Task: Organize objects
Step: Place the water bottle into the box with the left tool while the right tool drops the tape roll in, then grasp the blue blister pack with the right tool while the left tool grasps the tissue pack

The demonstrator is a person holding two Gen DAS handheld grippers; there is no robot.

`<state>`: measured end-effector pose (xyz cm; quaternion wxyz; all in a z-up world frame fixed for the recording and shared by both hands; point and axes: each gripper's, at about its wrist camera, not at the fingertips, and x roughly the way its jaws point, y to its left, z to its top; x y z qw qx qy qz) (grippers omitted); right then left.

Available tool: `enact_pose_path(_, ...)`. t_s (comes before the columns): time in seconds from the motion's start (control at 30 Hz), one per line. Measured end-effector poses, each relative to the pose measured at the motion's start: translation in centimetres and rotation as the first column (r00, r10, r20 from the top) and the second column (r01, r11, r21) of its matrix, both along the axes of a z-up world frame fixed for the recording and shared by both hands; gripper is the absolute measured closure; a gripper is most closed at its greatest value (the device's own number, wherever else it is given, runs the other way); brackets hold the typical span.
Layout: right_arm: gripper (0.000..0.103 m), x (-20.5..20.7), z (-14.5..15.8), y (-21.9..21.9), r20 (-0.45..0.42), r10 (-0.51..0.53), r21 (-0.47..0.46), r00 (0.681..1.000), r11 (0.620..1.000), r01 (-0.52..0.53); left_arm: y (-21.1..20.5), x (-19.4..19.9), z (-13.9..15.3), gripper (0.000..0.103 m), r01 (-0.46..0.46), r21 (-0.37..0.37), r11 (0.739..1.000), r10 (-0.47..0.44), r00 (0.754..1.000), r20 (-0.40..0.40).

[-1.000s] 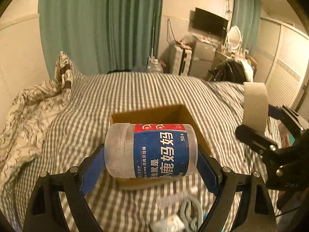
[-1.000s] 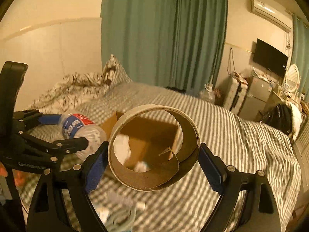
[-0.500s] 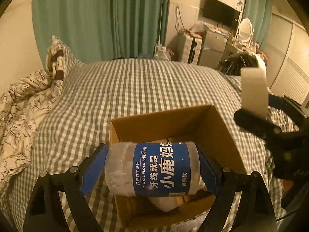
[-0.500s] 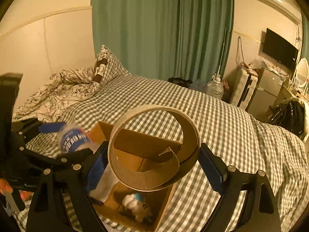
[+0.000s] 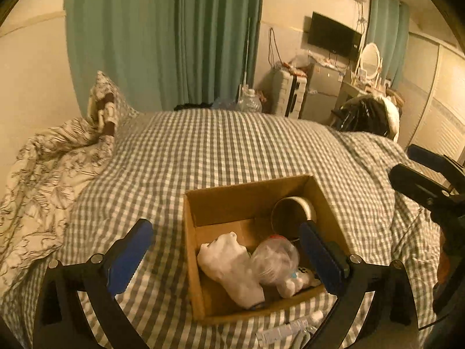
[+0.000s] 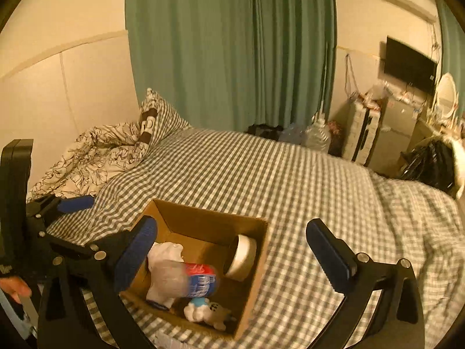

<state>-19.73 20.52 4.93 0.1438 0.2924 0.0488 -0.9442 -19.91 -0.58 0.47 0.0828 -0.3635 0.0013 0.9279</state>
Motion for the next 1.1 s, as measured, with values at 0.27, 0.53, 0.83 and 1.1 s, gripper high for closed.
enact_pose_path(0.27, 0.0, 8.0, 5.3, 0.5, -0.103, -0.024, 0.089, 0.994, 0.995, 0.033, -0.9, 7.2, 5.2, 0.0, -0.032, -0.021, 0.999, 0.029, 0.992, -0.125)
enact_pose_path(0.53, 0.0, 15.6, 6.0, 0.5, -0.144, -0.031, 0.133, 0.989, 0.99, 0.051, -0.2, 13.1, 5.3, 0.0, 0.001, -0.009, 1.0, -0.002, 0.992, -0.126)
enact_pose_path(0.83, 0.0, 18.8, -2.0, 0.2, -0.032, -0.08, 0.148, 0.996, 0.985, 0.084, 0.5, 16.1, -1.2, 0.0, -0.025, -0.03, 0.999, 0.022, 0.997, -0.079)
enact_pose_path(1.1, 0.0, 18.8, -12.9, -0.5, 0.176, -0.095, 0.179, 0.98, 0.982, 0.063, 2.4, 17.1, -10.8, 0.0, -0.014, -0.109, 0.994, 0.025, 0.994, 0.103)
